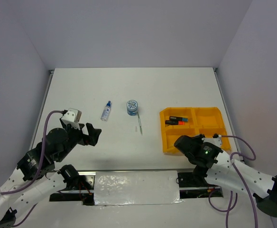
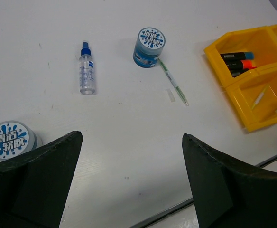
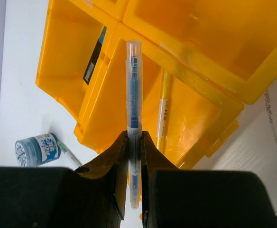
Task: Sort the stationery into containers
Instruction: Place the pen in the storage box, then pick up the pen from the center of the board.
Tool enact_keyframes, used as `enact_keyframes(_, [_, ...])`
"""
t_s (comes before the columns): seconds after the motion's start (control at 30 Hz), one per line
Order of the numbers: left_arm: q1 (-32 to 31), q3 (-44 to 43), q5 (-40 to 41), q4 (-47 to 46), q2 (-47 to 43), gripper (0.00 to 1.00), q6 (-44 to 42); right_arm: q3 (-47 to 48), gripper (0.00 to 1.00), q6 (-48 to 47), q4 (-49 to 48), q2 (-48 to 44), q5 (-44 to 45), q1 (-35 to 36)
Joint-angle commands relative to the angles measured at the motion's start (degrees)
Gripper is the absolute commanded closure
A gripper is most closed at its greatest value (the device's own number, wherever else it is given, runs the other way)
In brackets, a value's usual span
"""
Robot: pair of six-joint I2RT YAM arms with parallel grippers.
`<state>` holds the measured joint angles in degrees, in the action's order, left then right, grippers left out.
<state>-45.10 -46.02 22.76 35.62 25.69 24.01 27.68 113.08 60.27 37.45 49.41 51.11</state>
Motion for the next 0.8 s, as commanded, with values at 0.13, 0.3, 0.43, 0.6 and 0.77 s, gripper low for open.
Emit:
enact_keyframes(0.13, [0.0, 0.4, -1.7, -3.0, -1.8, 0.01, -0.8, -0.6, 0.88, 8.3, -1.2, -1.1, 3.6, -0.1])
enact_keyframes(0.3, [0.0, 0.3, -1.8, -2.8, -1.3, 0.01, -0.5, -0.4, 0.77, 7.8, -1.6, -0.5, 3.3, -0.1])
enact_keyframes(0.43, [0.0, 0.4, -1.5, -2.8, -2.0, 0.01, -0.3, -0.6, 0.66, 6.5, -2.9, -0.1, 3.1, -0.1])
enact_keyframes(0.6, [0.0, 0.5, -1.5, -2.8, -3.3, 0.01, -0.3, 0.4, 0.27, 3.3, -4.5, 0.0, 2.9, -0.2])
enact_keyframes(0.77, [0.0, 0.5, -1.4, -2.9, -3.5, 0.01, -0.2, 3.8, 0.13, -0.8, -5.2, 0.8, 3.0, 0.0])
